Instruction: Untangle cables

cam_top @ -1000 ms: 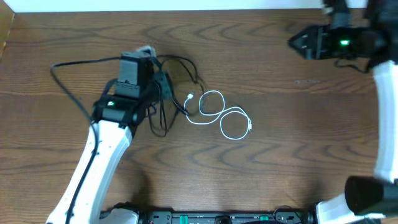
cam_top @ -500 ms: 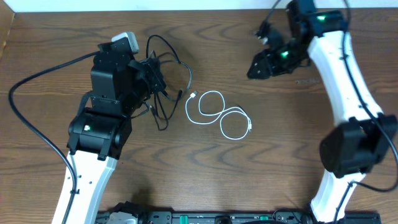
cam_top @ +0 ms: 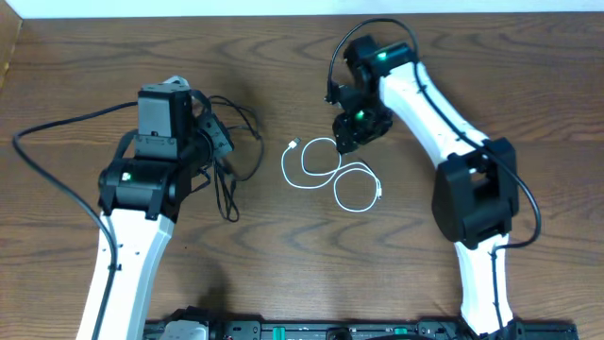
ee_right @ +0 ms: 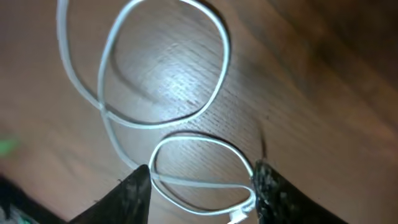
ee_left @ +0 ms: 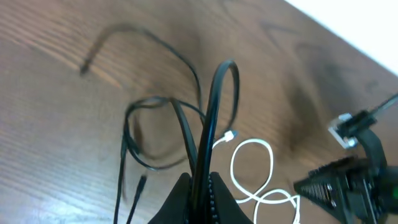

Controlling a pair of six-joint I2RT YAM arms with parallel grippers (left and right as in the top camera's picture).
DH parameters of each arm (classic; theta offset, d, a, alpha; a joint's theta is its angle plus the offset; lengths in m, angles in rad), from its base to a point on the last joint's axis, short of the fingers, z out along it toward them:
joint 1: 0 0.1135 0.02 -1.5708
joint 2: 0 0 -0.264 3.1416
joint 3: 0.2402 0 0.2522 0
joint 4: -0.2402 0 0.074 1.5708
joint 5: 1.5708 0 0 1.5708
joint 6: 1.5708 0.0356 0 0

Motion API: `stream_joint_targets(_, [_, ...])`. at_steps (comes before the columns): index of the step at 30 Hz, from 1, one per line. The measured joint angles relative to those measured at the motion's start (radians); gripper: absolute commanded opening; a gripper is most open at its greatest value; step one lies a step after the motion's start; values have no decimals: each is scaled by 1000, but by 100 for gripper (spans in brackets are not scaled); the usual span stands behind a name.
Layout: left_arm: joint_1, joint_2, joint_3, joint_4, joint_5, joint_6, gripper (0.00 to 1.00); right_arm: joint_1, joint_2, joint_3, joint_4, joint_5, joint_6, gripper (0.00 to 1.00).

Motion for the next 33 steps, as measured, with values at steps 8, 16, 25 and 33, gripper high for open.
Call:
stream_joint_targets(8, [0, 80, 0, -26, 2, 2, 8, 102, 31, 0, -12, 164, 509, 99])
stream_joint_targets(16, [0, 99, 0, -26, 1, 3, 7, 163, 31, 0, -66, 173, 866, 99])
stream_joint_targets(25, [0, 102, 0, -26, 1, 3, 8, 199, 31, -34, -53, 196, 1206, 98])
stream_joint_targets(33, [0, 105, 0, -30, 2, 3, 7, 236, 31, -154, 36, 280, 1300, 89])
